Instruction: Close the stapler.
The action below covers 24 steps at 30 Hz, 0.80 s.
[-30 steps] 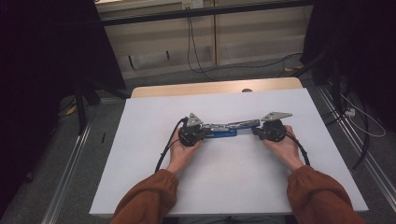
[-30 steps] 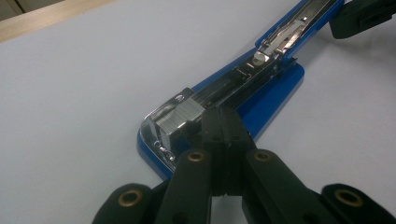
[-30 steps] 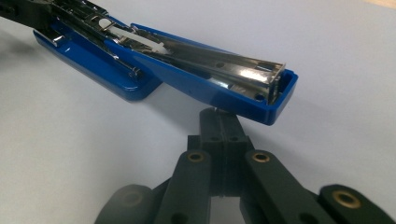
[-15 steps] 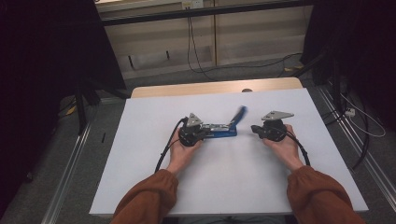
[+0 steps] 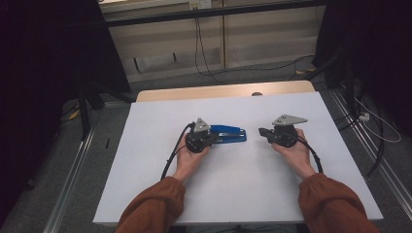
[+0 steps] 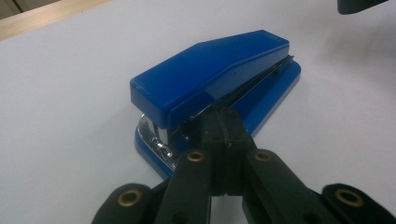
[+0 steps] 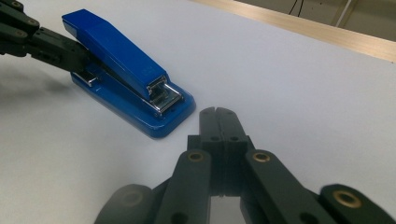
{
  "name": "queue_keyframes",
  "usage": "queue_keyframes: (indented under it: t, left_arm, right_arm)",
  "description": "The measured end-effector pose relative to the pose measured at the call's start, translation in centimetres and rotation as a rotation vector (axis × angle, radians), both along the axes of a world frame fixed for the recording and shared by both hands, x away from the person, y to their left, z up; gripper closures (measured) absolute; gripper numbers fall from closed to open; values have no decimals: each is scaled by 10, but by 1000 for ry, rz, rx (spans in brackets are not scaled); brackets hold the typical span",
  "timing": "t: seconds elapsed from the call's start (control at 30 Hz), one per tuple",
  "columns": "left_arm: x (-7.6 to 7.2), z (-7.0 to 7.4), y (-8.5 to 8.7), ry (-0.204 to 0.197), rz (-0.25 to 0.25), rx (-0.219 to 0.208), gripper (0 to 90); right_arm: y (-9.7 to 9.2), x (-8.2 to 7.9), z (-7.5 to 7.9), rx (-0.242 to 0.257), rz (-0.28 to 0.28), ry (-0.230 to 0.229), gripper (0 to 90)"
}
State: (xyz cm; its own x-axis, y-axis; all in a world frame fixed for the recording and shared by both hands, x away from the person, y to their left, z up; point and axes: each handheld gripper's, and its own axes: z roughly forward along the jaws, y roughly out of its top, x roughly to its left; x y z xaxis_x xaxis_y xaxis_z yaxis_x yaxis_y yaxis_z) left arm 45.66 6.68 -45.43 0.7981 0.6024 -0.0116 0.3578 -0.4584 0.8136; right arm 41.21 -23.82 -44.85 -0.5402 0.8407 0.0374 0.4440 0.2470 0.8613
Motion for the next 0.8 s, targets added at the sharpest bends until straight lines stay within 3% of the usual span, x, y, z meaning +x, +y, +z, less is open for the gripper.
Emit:
queue_keyframes:
  t: [0.27,0.4,0.47,0.57,0.6,0.67,0.8]
  left_arm:
    - [-5,2,1,31,-6,-8,872]
    - [-9,5,1,22,-7,-5,841]
    - [-11,6,2,34,-6,-22,833]
    - [-13,7,4,28,3,-29,801]
    - [-13,7,5,46,3,-44,788]
    - [-15,8,8,44,13,-39,736]
    - [-16,9,12,61,25,-73,693]
  right_arm:
    - [-3,0,1,23,-9,-4,890]
    - [-1,-1,2,31,-5,-3,874]
    - [0,-2,2,38,-2,-2,857]
    - [1,-3,2,49,4,11,808]
    - [1,-3,2,52,9,16,790]
    - [0,-4,2,60,7,22,752]
    - [-2,-5,3,79,9,29,658]
